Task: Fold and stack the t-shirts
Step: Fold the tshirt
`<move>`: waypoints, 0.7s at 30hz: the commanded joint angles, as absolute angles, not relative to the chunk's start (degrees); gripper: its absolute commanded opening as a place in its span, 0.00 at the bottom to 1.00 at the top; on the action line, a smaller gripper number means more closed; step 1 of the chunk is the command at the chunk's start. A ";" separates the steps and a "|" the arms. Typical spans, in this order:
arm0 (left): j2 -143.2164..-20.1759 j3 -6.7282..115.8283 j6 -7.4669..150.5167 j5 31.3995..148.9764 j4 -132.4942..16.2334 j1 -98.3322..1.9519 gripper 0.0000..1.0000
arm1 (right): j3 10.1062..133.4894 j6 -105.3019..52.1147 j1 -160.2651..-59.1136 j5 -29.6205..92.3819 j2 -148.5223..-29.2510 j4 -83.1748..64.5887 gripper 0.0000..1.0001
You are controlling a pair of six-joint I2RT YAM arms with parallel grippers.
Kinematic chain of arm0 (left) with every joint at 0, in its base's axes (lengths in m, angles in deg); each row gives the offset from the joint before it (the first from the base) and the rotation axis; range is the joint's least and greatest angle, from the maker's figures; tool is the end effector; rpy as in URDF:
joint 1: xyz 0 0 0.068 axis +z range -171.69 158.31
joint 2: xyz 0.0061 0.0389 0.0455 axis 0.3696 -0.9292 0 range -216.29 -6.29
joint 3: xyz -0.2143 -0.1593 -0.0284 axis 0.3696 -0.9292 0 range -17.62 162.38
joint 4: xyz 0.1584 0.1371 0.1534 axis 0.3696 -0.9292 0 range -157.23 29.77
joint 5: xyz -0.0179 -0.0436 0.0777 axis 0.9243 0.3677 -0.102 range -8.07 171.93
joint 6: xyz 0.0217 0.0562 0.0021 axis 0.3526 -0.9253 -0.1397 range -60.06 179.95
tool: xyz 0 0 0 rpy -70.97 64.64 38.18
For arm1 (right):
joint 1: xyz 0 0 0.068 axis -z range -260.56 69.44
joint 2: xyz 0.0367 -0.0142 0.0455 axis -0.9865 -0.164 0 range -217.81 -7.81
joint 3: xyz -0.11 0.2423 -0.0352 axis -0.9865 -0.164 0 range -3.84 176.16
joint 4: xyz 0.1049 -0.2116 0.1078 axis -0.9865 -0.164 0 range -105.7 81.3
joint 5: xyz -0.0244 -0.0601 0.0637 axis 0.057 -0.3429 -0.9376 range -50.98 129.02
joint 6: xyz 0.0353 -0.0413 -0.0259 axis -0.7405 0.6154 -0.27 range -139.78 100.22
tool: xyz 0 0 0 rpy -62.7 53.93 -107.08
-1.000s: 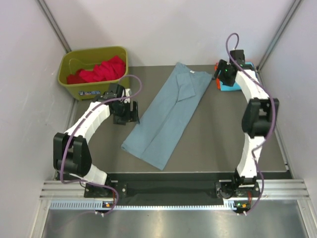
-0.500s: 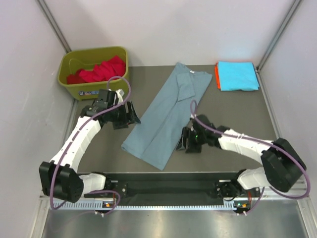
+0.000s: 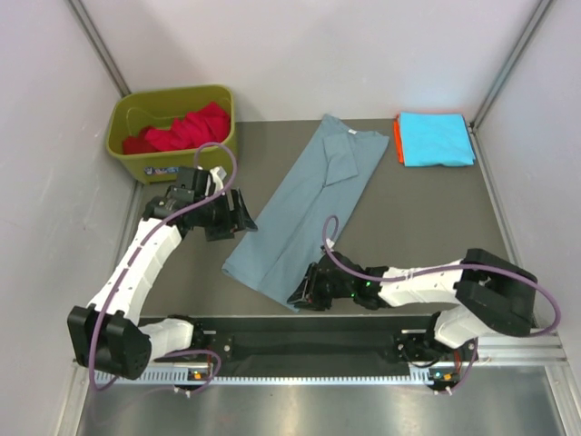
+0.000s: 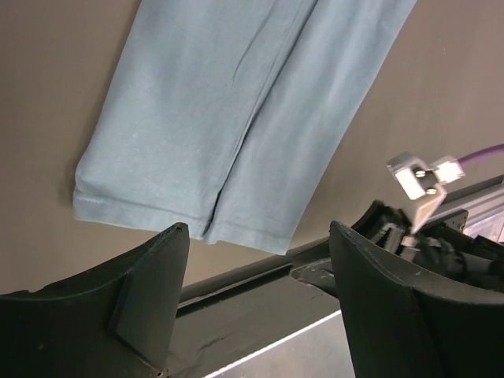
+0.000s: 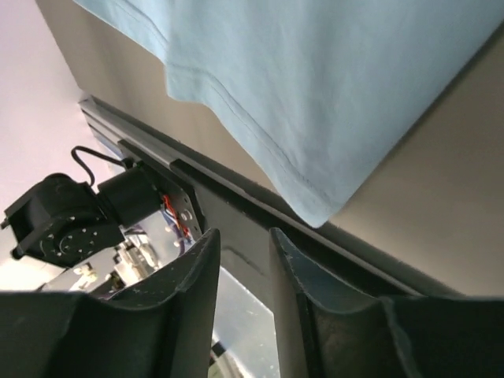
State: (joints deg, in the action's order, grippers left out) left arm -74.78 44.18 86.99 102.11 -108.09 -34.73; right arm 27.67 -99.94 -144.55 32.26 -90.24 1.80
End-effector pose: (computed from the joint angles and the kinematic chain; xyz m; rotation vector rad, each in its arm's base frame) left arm 0.2308 -0.0692 0.2919 -0.1692 2.5863 -0.7158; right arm 0.1162 0.2500 0.1432 0.3086 2.6976 1.2417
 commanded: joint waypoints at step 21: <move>-70.98 43.20 85.43 104.34 -108.31 -34.43 0.76 | 24.82 -112.24 -150.61 42.54 -89.28 0.62 0.41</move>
State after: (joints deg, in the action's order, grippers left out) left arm -71.70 42.85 86.62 103.58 -108.51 -34.73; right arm 25.03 -110.85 -149.51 40.98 -88.71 -0.60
